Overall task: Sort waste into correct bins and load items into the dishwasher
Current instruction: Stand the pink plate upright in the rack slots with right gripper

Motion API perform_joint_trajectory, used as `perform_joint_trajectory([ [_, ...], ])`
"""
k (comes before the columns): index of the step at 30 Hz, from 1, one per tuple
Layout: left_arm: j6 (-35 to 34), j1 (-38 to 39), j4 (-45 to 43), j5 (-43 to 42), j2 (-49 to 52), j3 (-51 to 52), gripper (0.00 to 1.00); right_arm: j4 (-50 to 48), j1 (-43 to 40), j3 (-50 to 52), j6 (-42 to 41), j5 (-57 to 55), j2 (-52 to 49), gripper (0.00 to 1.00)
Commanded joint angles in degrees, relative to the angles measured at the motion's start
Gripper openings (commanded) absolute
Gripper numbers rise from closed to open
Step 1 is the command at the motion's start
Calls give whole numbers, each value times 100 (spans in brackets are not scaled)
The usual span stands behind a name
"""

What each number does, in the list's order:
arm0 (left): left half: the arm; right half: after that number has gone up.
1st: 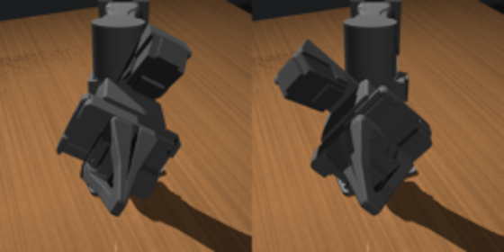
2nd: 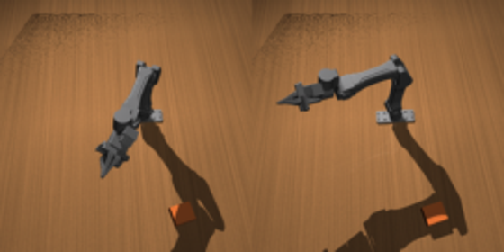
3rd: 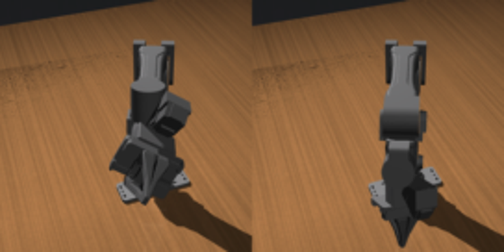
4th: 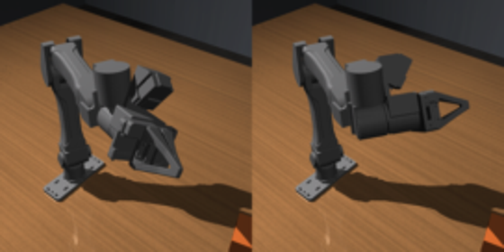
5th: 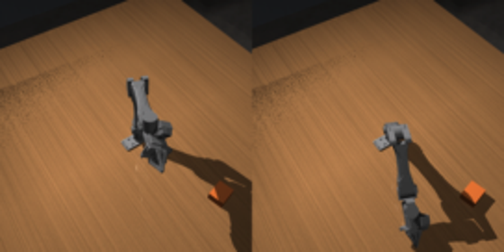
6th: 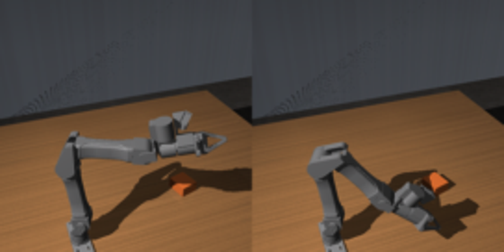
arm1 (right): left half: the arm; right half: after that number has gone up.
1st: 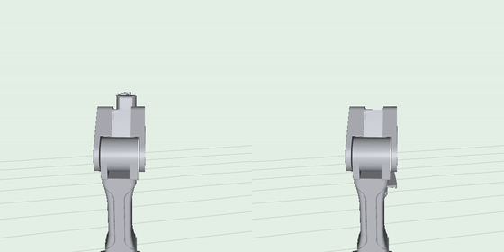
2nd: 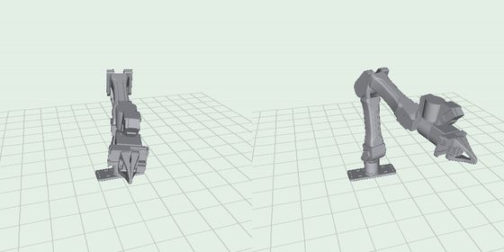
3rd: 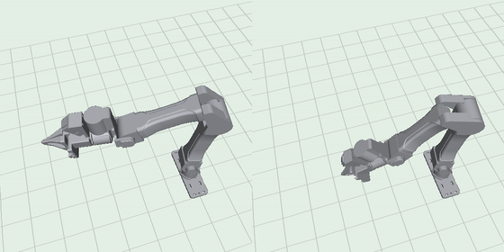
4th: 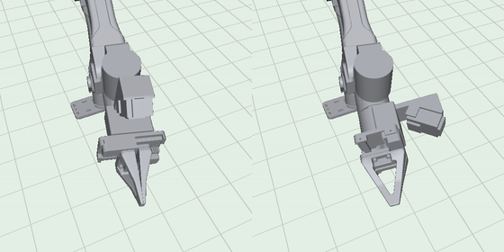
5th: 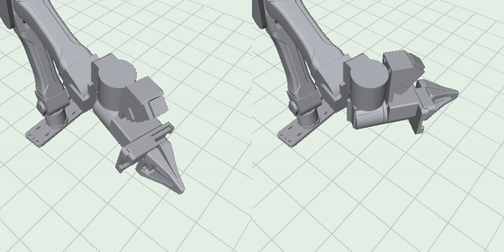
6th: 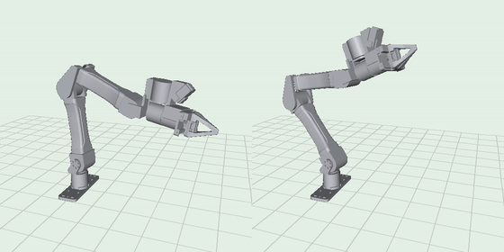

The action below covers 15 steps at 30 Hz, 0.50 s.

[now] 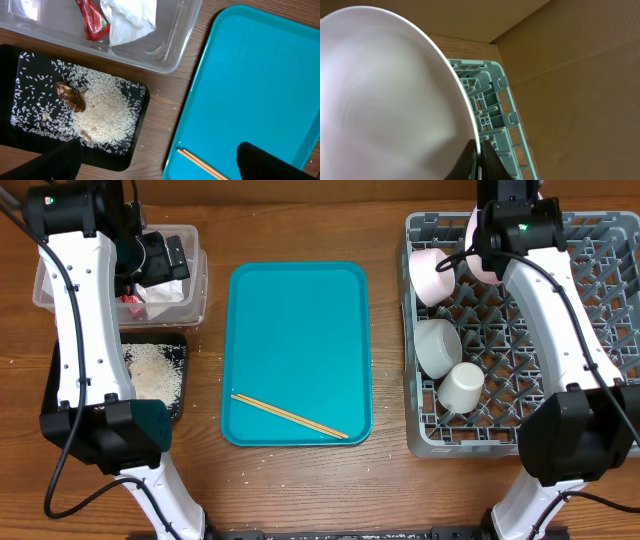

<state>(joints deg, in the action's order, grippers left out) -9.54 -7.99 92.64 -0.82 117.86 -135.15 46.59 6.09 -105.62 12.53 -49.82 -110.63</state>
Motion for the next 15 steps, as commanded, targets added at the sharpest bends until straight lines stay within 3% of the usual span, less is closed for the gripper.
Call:
perform_joint_trajectory([
  [1, -79, -2, 9, -24, -131, -76, 100, -4, -7, -9, 111, -140, 15, 4],
  [15, -79, -2, 9, -24, -131, -76, 100, -363, -83, -7, 122, -417, -291, 4],
])
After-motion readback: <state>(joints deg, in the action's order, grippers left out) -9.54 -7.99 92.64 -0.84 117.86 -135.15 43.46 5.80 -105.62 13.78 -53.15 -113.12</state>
